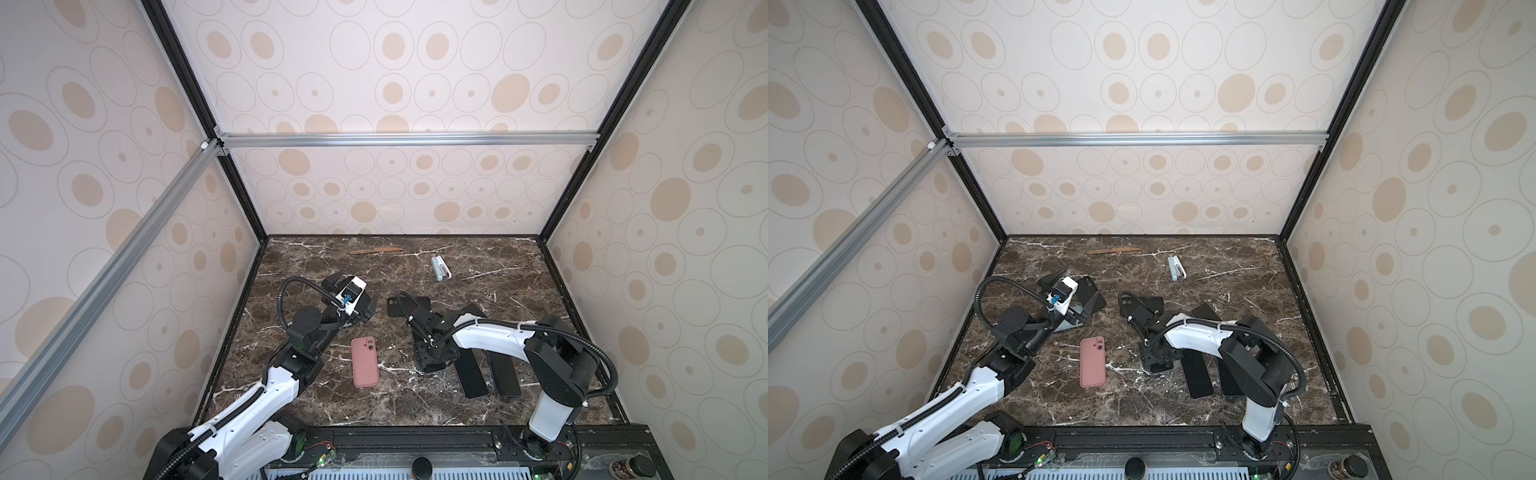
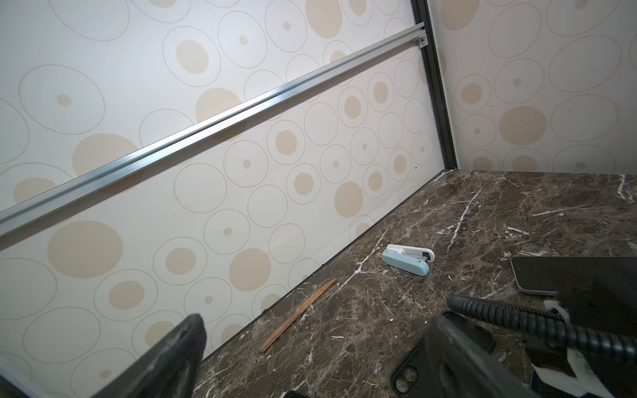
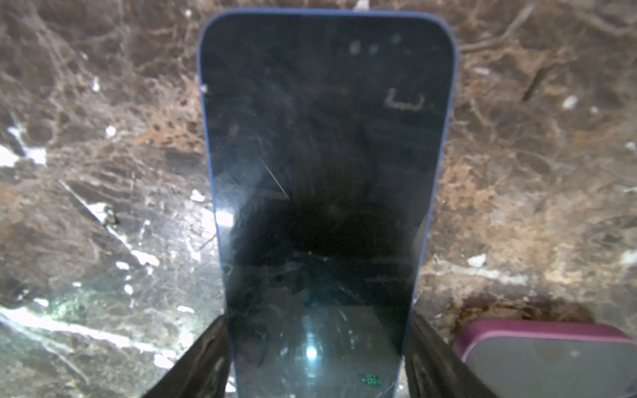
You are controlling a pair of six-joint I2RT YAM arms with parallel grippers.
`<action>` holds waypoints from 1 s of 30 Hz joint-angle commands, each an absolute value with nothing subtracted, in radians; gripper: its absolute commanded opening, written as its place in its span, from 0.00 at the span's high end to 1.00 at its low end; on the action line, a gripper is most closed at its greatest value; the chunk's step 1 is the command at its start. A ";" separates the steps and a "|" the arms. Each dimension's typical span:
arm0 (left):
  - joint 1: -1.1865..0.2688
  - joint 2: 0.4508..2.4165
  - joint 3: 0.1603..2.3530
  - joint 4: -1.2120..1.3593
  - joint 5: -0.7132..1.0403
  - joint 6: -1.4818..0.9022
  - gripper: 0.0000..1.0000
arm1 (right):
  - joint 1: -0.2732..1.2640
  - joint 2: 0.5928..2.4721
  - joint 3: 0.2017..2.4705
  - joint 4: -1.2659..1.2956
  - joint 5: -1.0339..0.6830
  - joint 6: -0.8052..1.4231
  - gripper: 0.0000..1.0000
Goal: Put the phone into the phone case
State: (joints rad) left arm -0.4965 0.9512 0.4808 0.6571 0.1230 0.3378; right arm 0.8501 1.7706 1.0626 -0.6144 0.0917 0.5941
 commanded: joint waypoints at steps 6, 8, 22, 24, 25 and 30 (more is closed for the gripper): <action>-0.498 0.920 0.489 0.654 0.080 0.362 0.01 | 0.852 1.708 1.002 -0.605 0.133 0.588 0.39; -0.498 0.929 0.498 0.639 0.072 0.352 0.01 | 0.853 1.682 0.988 -0.585 0.134 0.577 0.42; -0.479 1.054 0.703 0.363 0.031 0.150 0.01 | 0.852 1.548 0.928 -0.471 0.161 0.468 0.43; -0.469 1.074 0.726 0.337 0.050 0.118 0.01 | 0.852 1.527 0.915 -0.448 0.158 0.461 0.43; -0.462 1.085 0.739 0.328 0.069 0.095 0.01 | 0.851 1.515 0.906 -0.436 0.159 0.459 0.43; -0.444 1.181 0.872 0.161 0.218 0.003 0.02 | 0.851 1.450 0.872 -0.399 0.189 0.440 0.43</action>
